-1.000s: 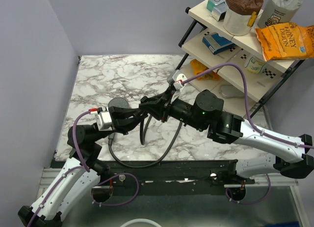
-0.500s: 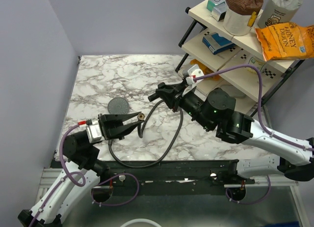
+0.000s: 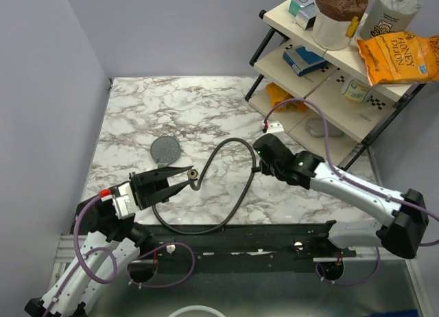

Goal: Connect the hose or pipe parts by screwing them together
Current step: Place the adaptor at the center of the board.

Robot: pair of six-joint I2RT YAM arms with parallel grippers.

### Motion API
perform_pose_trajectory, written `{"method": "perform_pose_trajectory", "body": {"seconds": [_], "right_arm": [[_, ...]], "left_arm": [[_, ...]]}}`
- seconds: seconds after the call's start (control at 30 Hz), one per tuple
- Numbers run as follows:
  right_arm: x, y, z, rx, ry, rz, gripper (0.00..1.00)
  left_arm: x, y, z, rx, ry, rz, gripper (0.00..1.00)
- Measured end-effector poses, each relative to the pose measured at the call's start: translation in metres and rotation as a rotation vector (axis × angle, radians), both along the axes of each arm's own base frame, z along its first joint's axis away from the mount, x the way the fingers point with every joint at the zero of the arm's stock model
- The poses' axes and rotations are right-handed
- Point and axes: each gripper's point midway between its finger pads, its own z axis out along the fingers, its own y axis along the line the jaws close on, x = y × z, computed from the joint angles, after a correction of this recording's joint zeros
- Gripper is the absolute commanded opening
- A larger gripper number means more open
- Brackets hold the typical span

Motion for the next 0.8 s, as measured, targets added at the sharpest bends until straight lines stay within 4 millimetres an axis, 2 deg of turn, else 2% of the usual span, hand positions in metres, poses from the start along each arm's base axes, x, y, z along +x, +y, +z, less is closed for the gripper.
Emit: {"method": "perform_pose_trajectory", "body": {"seconds": [0.07,0.13,0.2,0.27,0.37,0.4,0.47,0.6,0.7,0.8], "right_arm": [[-0.009,-0.018,-0.051,-0.078,0.138,-0.051,0.01],[-0.018,-0.033,-0.088,-0.12,0.247,-0.097,0.01],[-0.021,-0.043,-0.107,-0.136,0.313,-0.136,0.03],[-0.019,-0.047,-0.119,-0.127,0.357,-0.172,0.06],[-0.017,-0.049,-0.139,-0.125,0.425,-0.211,0.17],[-0.017,-0.05,-0.146,-0.132,0.448,-0.222,0.3],[-0.02,-0.05,-0.16,-0.144,0.494,-0.231,0.37],[-0.021,-0.047,-0.167,-0.126,0.532,-0.238,0.44],[-0.022,-0.046,-0.176,-0.129,0.58,-0.245,0.63],[-0.017,-0.042,-0.177,-0.124,0.617,-0.244,0.7]], "left_arm": [[-0.001,0.0,0.001,-0.004,-0.001,-0.003,0.0],[-0.002,0.001,0.0,-0.007,0.004,-0.008,0.0],[-0.003,0.001,0.0,-0.008,0.013,-0.014,0.0],[-0.003,0.001,-0.001,-0.011,0.026,-0.018,0.0],[-0.003,0.002,-0.003,-0.019,0.044,-0.02,0.0],[-0.003,0.003,-0.003,-0.024,0.05,-0.02,0.0],[-0.003,0.003,-0.005,-0.03,0.062,-0.018,0.0],[-0.002,0.005,-0.007,-0.039,0.077,-0.016,0.0],[-0.001,0.005,-0.008,-0.045,0.083,-0.011,0.0],[0.0,0.005,-0.009,-0.048,0.088,-0.006,0.0]]}}
